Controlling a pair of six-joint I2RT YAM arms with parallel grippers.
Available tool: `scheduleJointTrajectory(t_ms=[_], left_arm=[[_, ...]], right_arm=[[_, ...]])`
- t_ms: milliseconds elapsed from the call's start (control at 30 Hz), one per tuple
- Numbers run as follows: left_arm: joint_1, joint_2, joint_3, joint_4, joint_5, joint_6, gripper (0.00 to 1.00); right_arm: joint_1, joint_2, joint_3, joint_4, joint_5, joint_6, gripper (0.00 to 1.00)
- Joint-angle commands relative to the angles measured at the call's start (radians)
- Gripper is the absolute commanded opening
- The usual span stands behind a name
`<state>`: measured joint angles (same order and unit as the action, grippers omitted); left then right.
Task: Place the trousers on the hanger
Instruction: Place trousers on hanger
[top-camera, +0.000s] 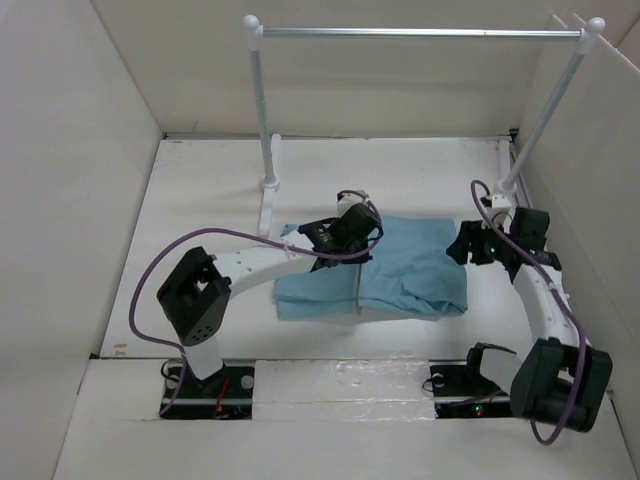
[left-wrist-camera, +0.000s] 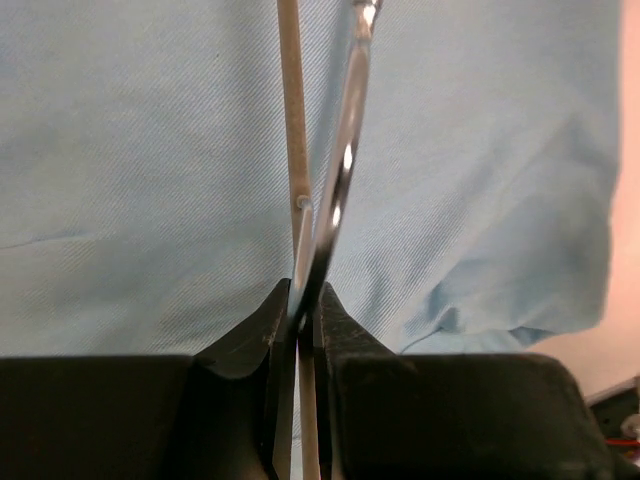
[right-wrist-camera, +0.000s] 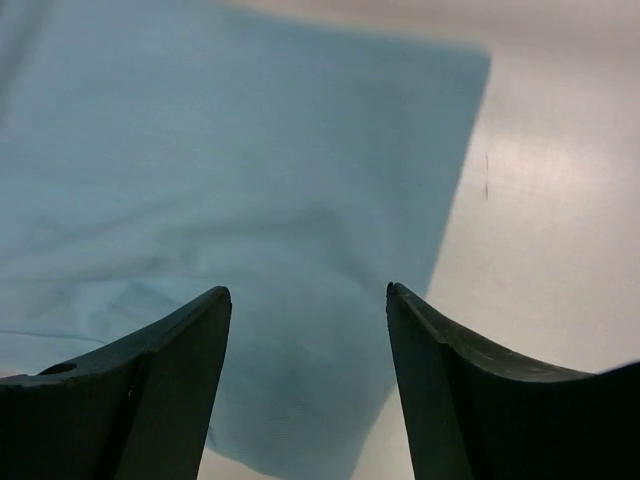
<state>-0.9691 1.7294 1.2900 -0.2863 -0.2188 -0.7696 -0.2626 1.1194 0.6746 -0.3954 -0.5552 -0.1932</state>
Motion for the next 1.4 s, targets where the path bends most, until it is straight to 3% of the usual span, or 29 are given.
scheduleJointTrajectory(t_ms=[0, 67, 100, 133, 200, 333, 433, 733, 867, 1067, 1267, 1367], left_arm=[[-0.008, -0.154, 0.126, 0.058, -0.036, -0.008, 0.00], [-0.008, -0.165, 0.187, 0.056, -0.051, 0.006, 0.00], [-0.008, -0.160, 0.250, 0.052, -0.054, 0.021, 0.00], [-0.008, -0.160, 0.250, 0.052, -0.054, 0.021, 0.00], [-0.008, -0.153, 0.300, 0.062, -0.054, 0.032, 0.00], [-0.008, -0.148, 0.325, 0.085, -0.051, 0.039, 0.00], [-0.008, -0.163, 0.318, 0.122, -0.044, 0.036, 0.00], [-0.008, -0.208, 0.321, 0.147, -0.024, 0.027, 0.00], [-0.008, -0.241, 0.310, 0.147, 0.001, 0.036, 0.00], [-0.017, -0.298, 0.293, 0.171, 0.044, 0.036, 0.00], [-0.017, -0.324, 0.301, 0.190, 0.064, 0.049, 0.00], [-0.017, -0.323, 0.330, 0.188, 0.070, 0.081, 0.00]], right_arm=[[0.107, -0.128, 0.186, -0.077, -0.075, 0.021, 0.69], [0.205, -0.187, 0.247, -0.079, -0.068, 0.089, 0.69], [0.376, -0.228, 0.249, -0.004, -0.065, 0.256, 0.69], [0.378, -0.228, 0.240, -0.003, -0.064, 0.258, 0.69], [0.568, -0.253, 0.208, 0.143, -0.006, 0.450, 0.70], [0.768, -0.265, 0.168, 0.268, 0.151, 0.627, 0.78], [0.847, -0.247, 0.131, 0.386, 0.204, 0.713, 0.80], [0.959, -0.248, 0.080, 0.444, 0.388, 0.811, 0.76], [0.968, -0.251, 0.019, 0.573, 0.449, 0.873, 0.58], [0.979, -0.236, -0.013, 0.688, 0.503, 0.922, 0.48], [0.988, -0.251, 0.043, 0.695, 0.538, 0.930, 0.05], [0.988, -0.271, 0.091, 0.655, 0.549, 0.929, 0.00]])
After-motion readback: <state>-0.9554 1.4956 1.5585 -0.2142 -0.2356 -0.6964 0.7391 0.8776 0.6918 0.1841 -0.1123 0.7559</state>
